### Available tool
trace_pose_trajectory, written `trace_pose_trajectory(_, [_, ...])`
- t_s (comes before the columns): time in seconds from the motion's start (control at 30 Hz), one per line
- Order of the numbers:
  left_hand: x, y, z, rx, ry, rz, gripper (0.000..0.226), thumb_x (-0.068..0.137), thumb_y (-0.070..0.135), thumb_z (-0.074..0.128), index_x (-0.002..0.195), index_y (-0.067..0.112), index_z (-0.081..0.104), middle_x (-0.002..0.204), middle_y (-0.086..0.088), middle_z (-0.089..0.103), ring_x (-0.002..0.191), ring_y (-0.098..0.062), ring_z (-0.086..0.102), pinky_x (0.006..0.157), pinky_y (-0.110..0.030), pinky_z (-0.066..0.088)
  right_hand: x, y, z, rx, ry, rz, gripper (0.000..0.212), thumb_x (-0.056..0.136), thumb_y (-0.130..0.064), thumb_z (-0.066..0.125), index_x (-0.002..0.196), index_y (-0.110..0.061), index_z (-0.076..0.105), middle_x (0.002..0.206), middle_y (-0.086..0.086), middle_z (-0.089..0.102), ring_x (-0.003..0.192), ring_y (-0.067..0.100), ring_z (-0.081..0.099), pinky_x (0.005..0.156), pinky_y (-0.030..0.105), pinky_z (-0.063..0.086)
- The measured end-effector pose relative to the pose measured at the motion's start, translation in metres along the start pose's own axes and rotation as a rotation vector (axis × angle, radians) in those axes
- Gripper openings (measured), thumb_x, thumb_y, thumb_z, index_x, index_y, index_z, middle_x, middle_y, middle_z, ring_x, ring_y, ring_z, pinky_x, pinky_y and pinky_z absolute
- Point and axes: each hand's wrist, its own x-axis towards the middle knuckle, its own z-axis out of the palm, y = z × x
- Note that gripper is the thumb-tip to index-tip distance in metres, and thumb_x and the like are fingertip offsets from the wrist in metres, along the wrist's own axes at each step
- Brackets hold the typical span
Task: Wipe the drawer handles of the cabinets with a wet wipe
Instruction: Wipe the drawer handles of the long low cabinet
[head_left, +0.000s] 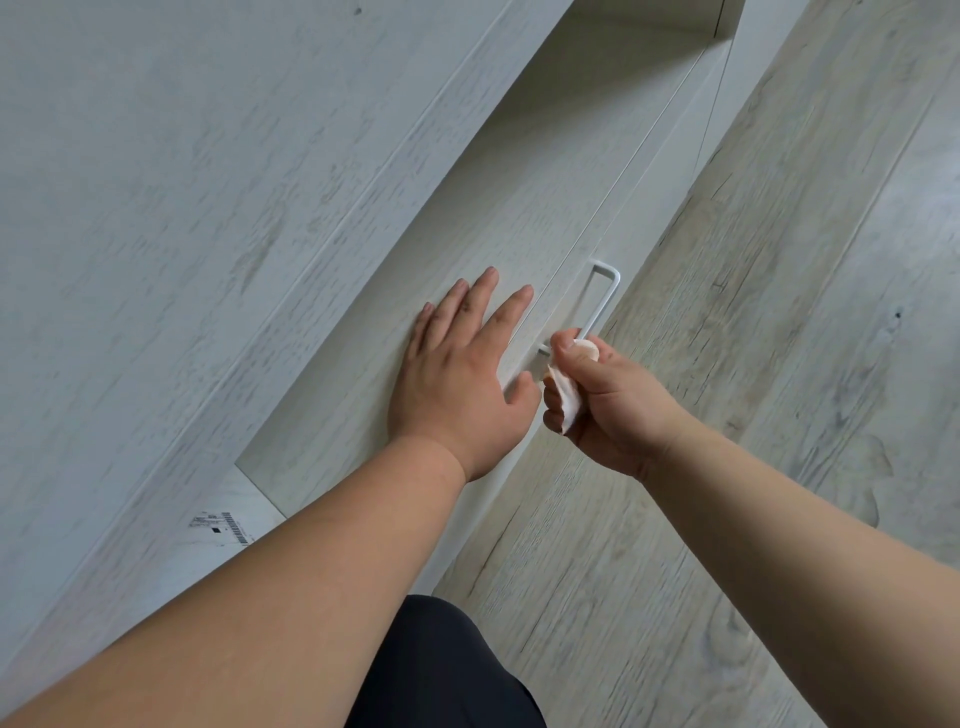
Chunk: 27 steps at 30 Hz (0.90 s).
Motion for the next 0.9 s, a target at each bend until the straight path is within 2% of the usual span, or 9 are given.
trace_pose_trajectory(0.17, [0.0, 0.0, 0.0, -0.005, 0.008, -0.001, 0.078, 0.091, 0.049, 0.042, 0.164, 0.043, 0.016, 0.175, 0.011, 0.004, 0.16, -0.011, -0.001, 0.131, -0.041, 0.002, -0.002, 0.0, 0.007, -0.328, 0.163, -0.16, 0.015, 0.104, -0.027, 0.062, 0.101, -0.013, 0.058, 0.072, -0.004, 0.063, 0.063, 0.012, 0.061, 0.057, 0.028, 0.051])
trace_pose_trajectory(0.27, [-0.001, 0.0, 0.0, 0.004, 0.013, -0.001, 0.077, 0.091, 0.049, 0.04, 0.164, 0.042, 0.016, 0.175, 0.011, 0.005, 0.16, -0.011, -0.001, 0.131, -0.041, 0.003, -0.004, -0.005, 0.007, -0.557, 0.223, -0.161, 0.02, 0.104, -0.03, 0.057, 0.104, -0.009, 0.058, 0.08, 0.004, 0.06, 0.069, 0.017, 0.058, 0.066, 0.035, 0.053])
trace_pose_trajectory(0.37, [0.0, 0.0, 0.0, 0.013, 0.012, 0.001, 0.077, 0.091, 0.05, 0.036, 0.164, 0.042, 0.016, 0.175, 0.011, 0.005, 0.16, -0.012, 0.0, 0.131, -0.041, 0.003, -0.003, -0.01, 0.013, -0.509, 0.248, -0.108, 0.016, 0.102, -0.024, 0.047, 0.093, -0.011, 0.053, 0.074, 0.003, 0.052, 0.068, 0.02, 0.048, 0.064, 0.037, 0.047])
trace_pose_trajectory(0.47, [0.0, 0.0, -0.001, 0.012, 0.018, 0.0, 0.077, 0.09, 0.053, 0.031, 0.164, 0.042, 0.016, 0.175, 0.011, 0.005, 0.16, -0.012, 0.0, 0.131, -0.04, 0.003, -0.002, -0.008, 0.019, -0.49, 0.301, -0.132, 0.021, 0.1, -0.033, 0.055, 0.09, -0.015, 0.052, 0.065, -0.002, 0.048, 0.06, 0.016, 0.043, 0.055, 0.033, 0.042])
trace_pose_trajectory(0.57, [0.0, 0.001, -0.001, 0.011, 0.008, -0.005, 0.078, 0.09, 0.05, 0.036, 0.164, 0.042, 0.015, 0.175, 0.011, 0.004, 0.16, -0.012, 0.0, 0.131, -0.04, 0.003, -0.002, -0.004, 0.022, -0.512, 0.276, -0.187, 0.018, 0.103, -0.029, 0.05, 0.089, -0.017, 0.05, 0.07, 0.005, 0.043, 0.063, 0.022, 0.038, 0.059, 0.036, 0.039])
trace_pose_trajectory(0.73, [0.0, 0.0, 0.0, 0.007, 0.013, -0.004, 0.078, 0.09, 0.049, 0.038, 0.164, 0.042, 0.016, 0.174, 0.011, 0.005, 0.16, -0.012, 0.0, 0.131, -0.041, 0.003, 0.0, -0.011, 0.015, -0.679, 0.288, -0.172, 0.02, 0.099, -0.023, 0.038, 0.085, -0.014, 0.049, 0.068, -0.001, 0.05, 0.058, 0.014, 0.045, 0.057, 0.034, 0.041])
trace_pose_trajectory(0.8, [-0.001, 0.0, 0.0, -0.003, 0.021, -0.005, 0.078, 0.089, 0.048, 0.038, 0.164, 0.042, 0.017, 0.174, 0.011, 0.006, 0.16, -0.012, 0.001, 0.131, -0.04, 0.003, 0.001, -0.014, 0.011, -0.75, 0.271, -0.178, 0.025, 0.097, -0.02, 0.038, 0.075, -0.014, 0.048, 0.061, -0.003, 0.048, 0.056, 0.015, 0.041, 0.058, 0.036, 0.038])
trace_pose_trajectory(0.9, [-0.001, 0.0, 0.0, -0.01, 0.016, -0.009, 0.078, 0.089, 0.047, 0.039, 0.164, 0.043, 0.017, 0.174, 0.012, 0.005, 0.16, -0.011, 0.0, 0.131, -0.04, 0.002, 0.005, -0.017, 0.009, -0.81, 0.358, -0.172, 0.032, 0.094, -0.024, 0.041, 0.071, -0.006, 0.051, 0.058, -0.003, 0.051, 0.056, 0.017, 0.043, 0.059, 0.038, 0.039])
